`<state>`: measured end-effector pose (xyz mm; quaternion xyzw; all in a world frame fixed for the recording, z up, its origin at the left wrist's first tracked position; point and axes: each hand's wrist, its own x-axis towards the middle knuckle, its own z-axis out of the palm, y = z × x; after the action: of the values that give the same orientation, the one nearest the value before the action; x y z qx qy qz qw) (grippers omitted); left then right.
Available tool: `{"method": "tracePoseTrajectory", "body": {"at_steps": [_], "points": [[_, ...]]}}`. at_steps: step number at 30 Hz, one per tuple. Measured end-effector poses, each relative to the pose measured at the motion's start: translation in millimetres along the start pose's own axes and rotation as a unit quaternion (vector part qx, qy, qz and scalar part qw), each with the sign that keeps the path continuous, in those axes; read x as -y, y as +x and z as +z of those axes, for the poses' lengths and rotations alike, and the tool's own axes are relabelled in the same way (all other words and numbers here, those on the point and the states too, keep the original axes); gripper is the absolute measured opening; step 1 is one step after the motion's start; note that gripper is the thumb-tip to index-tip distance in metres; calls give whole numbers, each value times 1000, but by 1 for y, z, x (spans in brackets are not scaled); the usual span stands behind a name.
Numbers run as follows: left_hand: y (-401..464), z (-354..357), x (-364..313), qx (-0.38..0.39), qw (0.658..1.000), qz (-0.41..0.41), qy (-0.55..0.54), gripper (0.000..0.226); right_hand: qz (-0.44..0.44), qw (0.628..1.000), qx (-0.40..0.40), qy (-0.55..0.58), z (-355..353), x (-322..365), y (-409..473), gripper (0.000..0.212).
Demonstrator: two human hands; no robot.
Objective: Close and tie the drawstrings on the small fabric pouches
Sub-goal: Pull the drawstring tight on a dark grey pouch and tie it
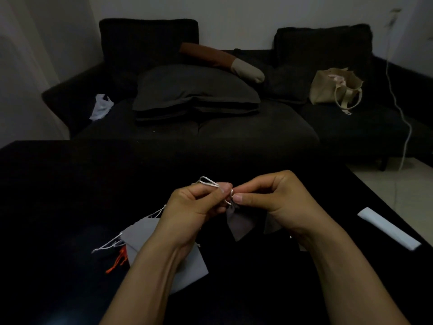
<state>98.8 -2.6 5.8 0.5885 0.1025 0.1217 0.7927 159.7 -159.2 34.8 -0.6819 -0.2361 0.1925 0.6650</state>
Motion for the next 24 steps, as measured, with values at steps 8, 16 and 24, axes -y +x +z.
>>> {"method": "tracePoseTrajectory", "body": {"at_steps": [8, 16, 24], "points": [[-5, 0, -7, 6, 984, 125, 124, 18, -34, 996, -13, -84, 1, -9, 6, 21], [-3, 3, -3, -33, 965, 204, 163, 11, -96, 983, -49, -150, 15, -16, 13, 24], [-3, 3, 1, -86, 938, 252, 223, 16, -139, 967, -160, -143, 39, -21, 14, 24]]}}
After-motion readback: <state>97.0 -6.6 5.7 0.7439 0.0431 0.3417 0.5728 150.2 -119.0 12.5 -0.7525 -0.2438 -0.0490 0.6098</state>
